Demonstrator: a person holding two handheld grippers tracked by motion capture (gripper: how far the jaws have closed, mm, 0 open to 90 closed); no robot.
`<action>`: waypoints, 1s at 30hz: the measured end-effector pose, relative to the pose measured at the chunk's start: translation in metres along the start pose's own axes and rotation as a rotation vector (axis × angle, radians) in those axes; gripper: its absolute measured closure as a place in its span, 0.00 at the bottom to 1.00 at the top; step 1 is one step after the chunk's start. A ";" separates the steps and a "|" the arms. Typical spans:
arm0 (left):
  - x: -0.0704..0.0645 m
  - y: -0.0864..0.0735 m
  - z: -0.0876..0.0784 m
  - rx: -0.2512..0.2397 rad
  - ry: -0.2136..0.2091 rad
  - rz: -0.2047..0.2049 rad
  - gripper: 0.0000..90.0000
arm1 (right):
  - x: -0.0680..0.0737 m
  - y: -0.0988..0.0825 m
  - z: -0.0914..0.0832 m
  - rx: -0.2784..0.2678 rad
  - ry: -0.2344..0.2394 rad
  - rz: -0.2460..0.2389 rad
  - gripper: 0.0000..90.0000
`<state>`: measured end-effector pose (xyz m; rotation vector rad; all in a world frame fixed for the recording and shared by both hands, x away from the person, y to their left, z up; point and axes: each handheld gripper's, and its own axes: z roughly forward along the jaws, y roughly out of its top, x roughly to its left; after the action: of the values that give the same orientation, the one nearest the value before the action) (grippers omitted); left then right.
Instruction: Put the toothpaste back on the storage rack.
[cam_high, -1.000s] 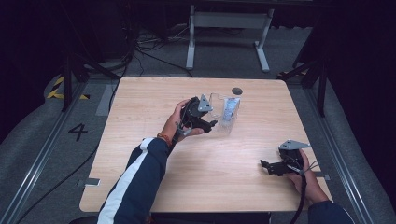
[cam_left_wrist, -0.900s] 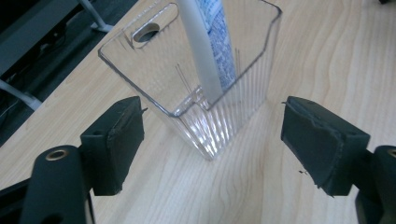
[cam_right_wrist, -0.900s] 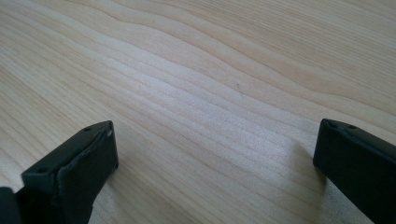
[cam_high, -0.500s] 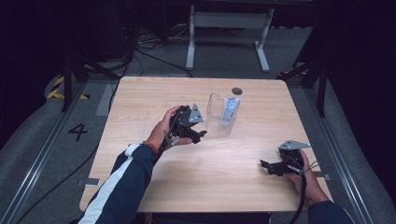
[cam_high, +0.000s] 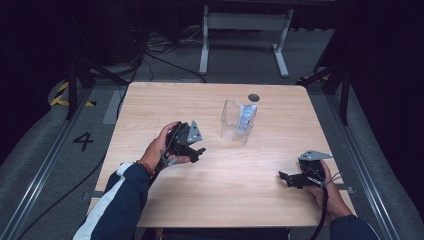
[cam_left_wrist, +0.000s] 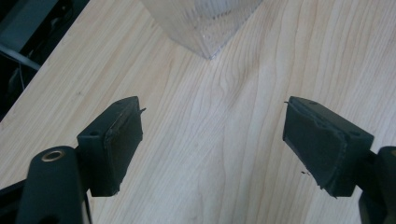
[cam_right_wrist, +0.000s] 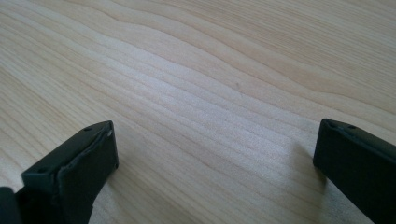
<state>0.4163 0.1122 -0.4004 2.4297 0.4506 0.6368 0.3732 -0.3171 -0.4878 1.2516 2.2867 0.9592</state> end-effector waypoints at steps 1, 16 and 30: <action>-0.001 -0.003 -0.002 0.013 0.005 0.000 0.23 | 0.000 0.000 0.000 0.000 0.000 0.000 0.00; -0.007 -0.049 -0.026 0.071 0.051 -0.015 0.23 | 0.000 0.000 0.000 0.000 -0.002 -0.001 0.00; -0.014 -0.110 -0.042 0.103 0.083 -0.088 0.23 | 0.000 0.000 0.000 0.001 -0.002 -0.001 0.00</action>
<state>0.3638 0.2098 -0.4420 2.4714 0.6349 0.6933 0.3729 -0.3171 -0.4879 1.2507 2.2860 0.9563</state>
